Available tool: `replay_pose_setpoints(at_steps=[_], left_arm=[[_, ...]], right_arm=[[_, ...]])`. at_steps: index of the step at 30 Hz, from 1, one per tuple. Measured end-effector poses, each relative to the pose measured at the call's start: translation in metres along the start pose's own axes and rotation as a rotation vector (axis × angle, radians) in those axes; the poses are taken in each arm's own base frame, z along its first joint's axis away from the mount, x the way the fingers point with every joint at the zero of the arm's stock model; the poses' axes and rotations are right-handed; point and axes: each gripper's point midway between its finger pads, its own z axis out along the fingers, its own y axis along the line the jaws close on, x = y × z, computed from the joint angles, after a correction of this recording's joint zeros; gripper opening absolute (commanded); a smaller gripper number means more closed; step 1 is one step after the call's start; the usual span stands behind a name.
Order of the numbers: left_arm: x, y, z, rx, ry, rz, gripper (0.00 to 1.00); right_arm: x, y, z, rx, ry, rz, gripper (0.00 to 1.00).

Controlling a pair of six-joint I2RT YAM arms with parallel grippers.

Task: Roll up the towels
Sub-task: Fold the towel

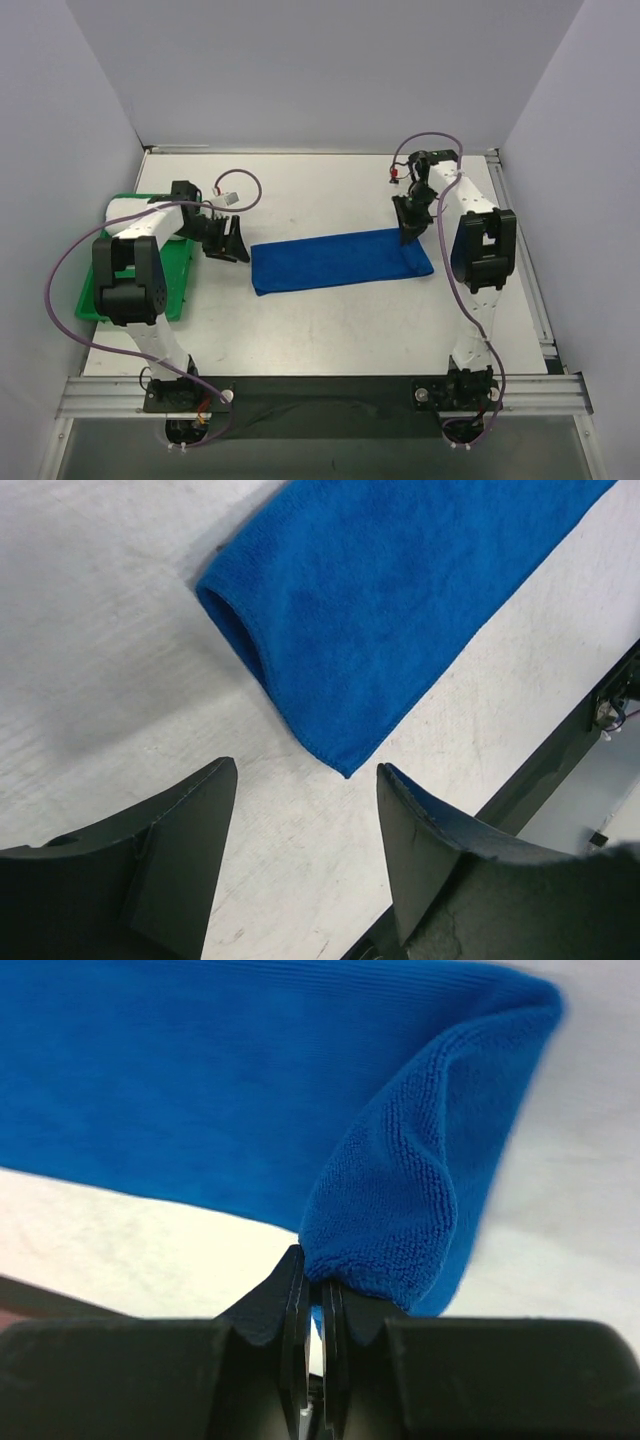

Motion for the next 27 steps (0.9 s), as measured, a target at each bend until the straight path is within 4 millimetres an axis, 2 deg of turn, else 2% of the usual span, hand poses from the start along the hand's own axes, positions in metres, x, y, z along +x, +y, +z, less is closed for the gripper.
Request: replay_pose_setpoints(at_steps=[4,10,20,27], left_arm=[[0.013,-0.014,0.014,0.024,0.053,0.025,0.59],[0.024,-0.035,0.035,0.063,0.119,0.080,0.51],[0.036,-0.024,0.056,0.069,0.180,0.043,0.49],[0.037,-0.019,0.060,0.064,0.188,0.037,0.49]], right_arm=[[-0.001,0.039,0.003,-0.099,0.005,-0.025,0.00],[0.000,0.075,0.008,-0.191,0.023,-0.042,0.00],[-0.009,0.131,0.019,-0.298,0.048,-0.049,0.00],[-0.031,0.157,0.026,-0.327,0.018,-0.071,0.00]])
